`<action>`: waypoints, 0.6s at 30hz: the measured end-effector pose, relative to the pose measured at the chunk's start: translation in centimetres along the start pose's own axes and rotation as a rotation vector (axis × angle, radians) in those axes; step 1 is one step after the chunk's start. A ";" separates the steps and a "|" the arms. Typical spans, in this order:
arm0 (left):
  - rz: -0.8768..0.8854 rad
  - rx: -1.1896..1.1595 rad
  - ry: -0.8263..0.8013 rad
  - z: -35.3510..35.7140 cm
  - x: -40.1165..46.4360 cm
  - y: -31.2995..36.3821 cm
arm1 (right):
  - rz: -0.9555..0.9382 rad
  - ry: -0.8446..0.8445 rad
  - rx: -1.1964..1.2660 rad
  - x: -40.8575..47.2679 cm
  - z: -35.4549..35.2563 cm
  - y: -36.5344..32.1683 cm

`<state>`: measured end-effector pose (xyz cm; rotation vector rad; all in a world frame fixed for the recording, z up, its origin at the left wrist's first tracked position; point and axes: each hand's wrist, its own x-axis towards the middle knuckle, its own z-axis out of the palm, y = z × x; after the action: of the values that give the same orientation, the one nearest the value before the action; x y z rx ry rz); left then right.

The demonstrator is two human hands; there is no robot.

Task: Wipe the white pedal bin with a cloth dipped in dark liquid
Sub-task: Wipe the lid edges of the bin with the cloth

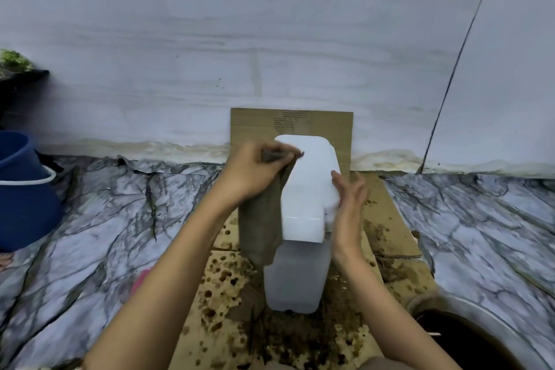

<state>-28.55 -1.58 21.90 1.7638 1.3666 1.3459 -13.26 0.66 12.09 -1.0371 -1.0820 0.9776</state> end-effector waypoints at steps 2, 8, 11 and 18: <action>-0.037 -0.091 0.053 0.8 1.9 1.0 | 0.047 0.148 0.167 0.3 -0.8 -0.8; -0.185 0.399 -0.104 3.3 4.3 -3.2 | -0.102 0.104 -0.118 0.7 -0.4 -2.1; -0.188 0.275 -0.052 3.4 3.1 -6.0 | -0.254 -0.195 -0.597 1.5 1.2 -1.5; -0.219 0.227 -0.058 5.2 0.8 -8.8 | -0.262 -0.340 -1.007 1.0 -1.1 0.9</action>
<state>-27.23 3.04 12.86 1.7197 1.6798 1.0499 -12.07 1.64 11.28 -1.4848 -2.0344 0.3541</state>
